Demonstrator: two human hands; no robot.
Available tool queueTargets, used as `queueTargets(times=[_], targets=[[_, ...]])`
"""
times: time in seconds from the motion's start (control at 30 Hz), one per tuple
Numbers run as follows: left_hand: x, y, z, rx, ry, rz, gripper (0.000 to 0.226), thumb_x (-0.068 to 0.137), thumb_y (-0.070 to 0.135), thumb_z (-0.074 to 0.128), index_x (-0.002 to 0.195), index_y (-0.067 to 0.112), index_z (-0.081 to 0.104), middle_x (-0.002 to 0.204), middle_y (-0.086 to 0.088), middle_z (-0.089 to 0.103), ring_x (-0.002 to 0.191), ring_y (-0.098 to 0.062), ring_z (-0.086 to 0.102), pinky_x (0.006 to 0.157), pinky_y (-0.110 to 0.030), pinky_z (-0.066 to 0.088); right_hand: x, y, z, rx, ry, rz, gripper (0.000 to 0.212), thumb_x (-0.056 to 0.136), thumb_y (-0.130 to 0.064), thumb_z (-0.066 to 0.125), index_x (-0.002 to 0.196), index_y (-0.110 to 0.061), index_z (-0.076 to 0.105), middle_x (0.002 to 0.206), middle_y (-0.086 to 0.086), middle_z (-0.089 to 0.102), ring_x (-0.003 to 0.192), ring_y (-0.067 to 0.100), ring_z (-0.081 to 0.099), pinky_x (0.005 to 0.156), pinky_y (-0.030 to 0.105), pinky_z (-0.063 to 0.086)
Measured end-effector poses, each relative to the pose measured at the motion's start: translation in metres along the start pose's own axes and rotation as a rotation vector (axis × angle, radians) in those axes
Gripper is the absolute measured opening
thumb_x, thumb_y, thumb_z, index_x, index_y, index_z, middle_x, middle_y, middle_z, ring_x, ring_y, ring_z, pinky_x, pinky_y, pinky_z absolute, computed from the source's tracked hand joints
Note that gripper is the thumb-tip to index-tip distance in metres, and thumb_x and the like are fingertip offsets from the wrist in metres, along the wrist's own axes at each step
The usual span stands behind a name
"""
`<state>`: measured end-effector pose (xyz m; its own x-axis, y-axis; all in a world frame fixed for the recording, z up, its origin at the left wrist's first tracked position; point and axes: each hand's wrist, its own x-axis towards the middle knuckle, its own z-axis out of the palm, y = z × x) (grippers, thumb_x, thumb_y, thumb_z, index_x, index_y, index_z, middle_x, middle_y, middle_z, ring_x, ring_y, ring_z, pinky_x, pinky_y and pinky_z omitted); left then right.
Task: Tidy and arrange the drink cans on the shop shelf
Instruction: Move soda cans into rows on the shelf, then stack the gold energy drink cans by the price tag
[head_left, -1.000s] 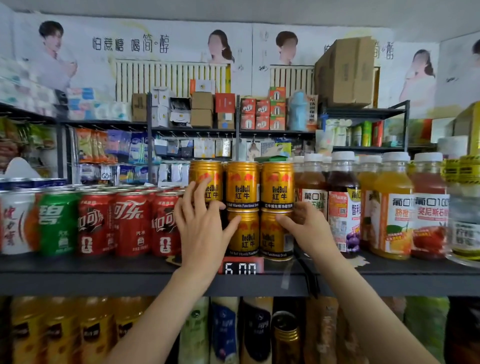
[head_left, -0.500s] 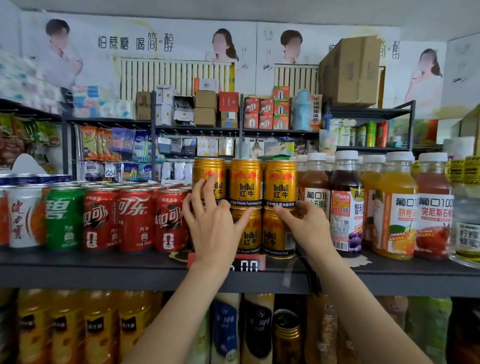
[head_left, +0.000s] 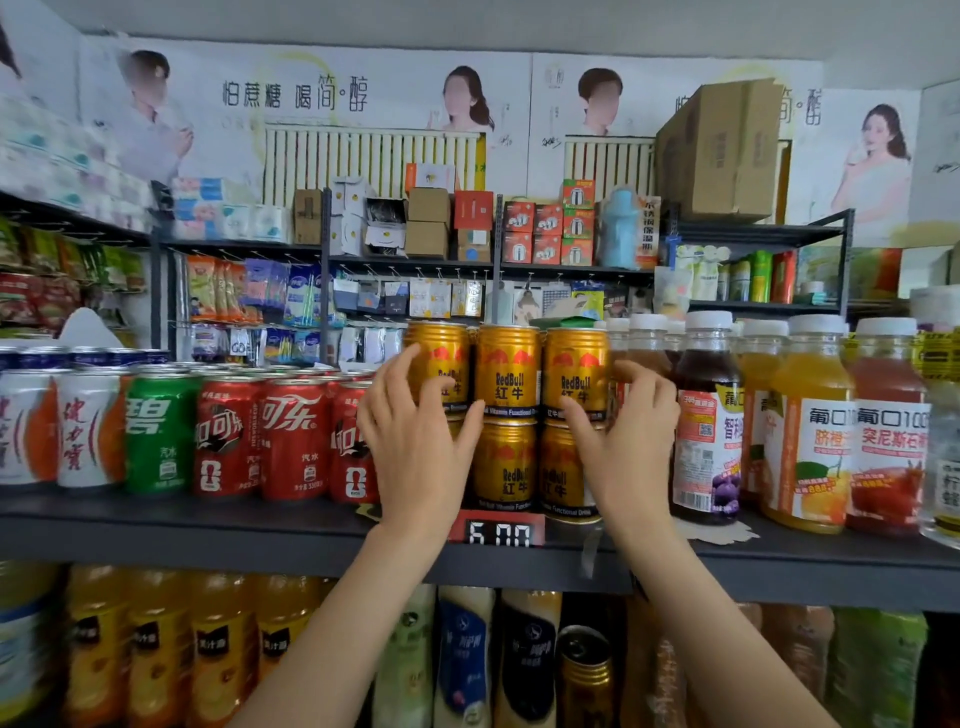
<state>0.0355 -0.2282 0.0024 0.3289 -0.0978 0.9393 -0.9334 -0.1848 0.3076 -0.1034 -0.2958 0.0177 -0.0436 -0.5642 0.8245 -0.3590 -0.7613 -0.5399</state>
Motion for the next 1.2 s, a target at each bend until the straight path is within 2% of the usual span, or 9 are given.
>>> queueTargets(times=[0.13,0.23,0.4,0.57,0.7,0.77,0.87,0.97,1.2], targets=[[0.013,-0.010,-0.012,-0.057,-0.109,-0.136,0.058,0.085,0.044,0.057,0.133,0.018,0.037,0.146,-0.007,0.029,0.136,-0.023,0.024,0.111,-0.039,0.016,-0.012,-0.036,0.018,0.033,-0.014,-0.238,0.051,0.083,-0.022,0.067,0.127,-0.007,0.044,0.126,0.009,0.041,0.117,0.017,0.040,0.093,0.015,0.027],[0.017,-0.025,-0.015,-0.044,-0.162,-0.122,0.067,0.084,0.043,0.058,0.139,0.019,0.028,0.145,-0.006,0.032,0.135,-0.022,0.027,0.111,-0.038,0.016,-0.019,-0.046,0.040,0.029,-0.089,-0.276,0.052,0.085,-0.020,0.066,0.129,-0.009,0.043,0.128,0.007,0.040,0.119,0.016,0.038,0.093,0.012,0.025],[0.030,-0.062,-0.023,-0.092,-0.117,-0.055,0.059,0.087,0.037,0.055,0.138,0.017,0.032,0.143,-0.003,0.036,0.134,-0.019,0.028,0.113,-0.038,0.014,-0.028,-0.062,0.063,-0.104,0.070,-0.373,0.049,0.079,-0.015,0.071,0.122,-0.007,0.049,0.120,0.014,0.049,0.109,0.024,0.044,0.090,0.031,0.040],[0.051,-0.114,-0.033,-0.053,-0.098,0.132,0.047,0.086,0.038,0.051,0.128,0.016,0.046,0.133,-0.002,0.046,0.130,-0.020,0.034,0.112,-0.042,0.015,-0.042,-0.101,0.113,-0.149,0.099,-0.391,0.054,0.076,-0.016,0.074,0.123,-0.009,0.047,0.121,0.014,0.046,0.107,0.025,0.043,0.086,0.034,0.042],[0.068,-0.150,-0.043,-0.008,-0.238,0.253,0.038,0.087,0.047,0.048,0.118,0.026,0.057,0.128,0.007,0.052,0.130,-0.016,0.033,0.111,-0.038,0.003,-0.050,-0.118,0.140,-0.303,0.160,-0.289,0.045,0.073,-0.020,0.076,0.112,-0.009,0.057,0.119,0.016,0.050,0.103,0.030,0.045,0.078,0.044,0.045],[0.067,-0.162,-0.044,0.011,-0.330,0.312,0.043,0.088,0.050,0.047,0.125,0.028,0.051,0.129,0.009,0.051,0.128,-0.015,0.035,0.111,-0.036,0.003,-0.054,-0.122,0.145,-0.256,0.109,-0.258,0.039,0.076,-0.018,0.074,0.110,-0.007,0.059,0.120,0.016,0.049,0.107,0.031,0.048,0.084,0.041,0.045],[0.064,-0.168,-0.047,-0.023,-0.317,0.335,0.045,0.085,0.048,0.054,0.123,0.025,0.053,0.125,0.005,0.056,0.120,-0.019,0.044,0.108,-0.033,0.005,-0.064,-0.126,0.149,-0.288,-0.053,-0.237,0.045,0.079,-0.021,0.071,0.119,-0.008,0.055,0.126,0.012,0.045,0.115,0.025,0.041,0.094,0.028,0.035],[0.066,-0.170,-0.047,-0.023,-0.321,0.345,0.046,0.087,0.049,0.050,0.127,0.026,0.048,0.130,0.007,0.050,0.124,-0.017,0.040,0.108,-0.032,0.003,-0.071,-0.130,0.150,-0.367,-0.095,-0.222,0.048,0.082,-0.023,0.068,0.125,-0.011,0.050,0.128,0.008,0.043,0.118,0.023,0.035,0.098,0.028,0.032],[0.060,-0.167,-0.043,0.020,-0.285,0.315,0.039,0.076,0.041,0.068,0.105,0.016,0.062,0.107,-0.001,0.065,0.104,-0.024,0.058,0.105,-0.043,0.029,-0.073,-0.134,0.154,-0.471,-0.022,-0.242,0.046,0.073,-0.021,0.076,0.113,-0.005,0.058,0.115,0.015,0.054,0.105,0.032,0.048,0.089,0.038,0.044]])
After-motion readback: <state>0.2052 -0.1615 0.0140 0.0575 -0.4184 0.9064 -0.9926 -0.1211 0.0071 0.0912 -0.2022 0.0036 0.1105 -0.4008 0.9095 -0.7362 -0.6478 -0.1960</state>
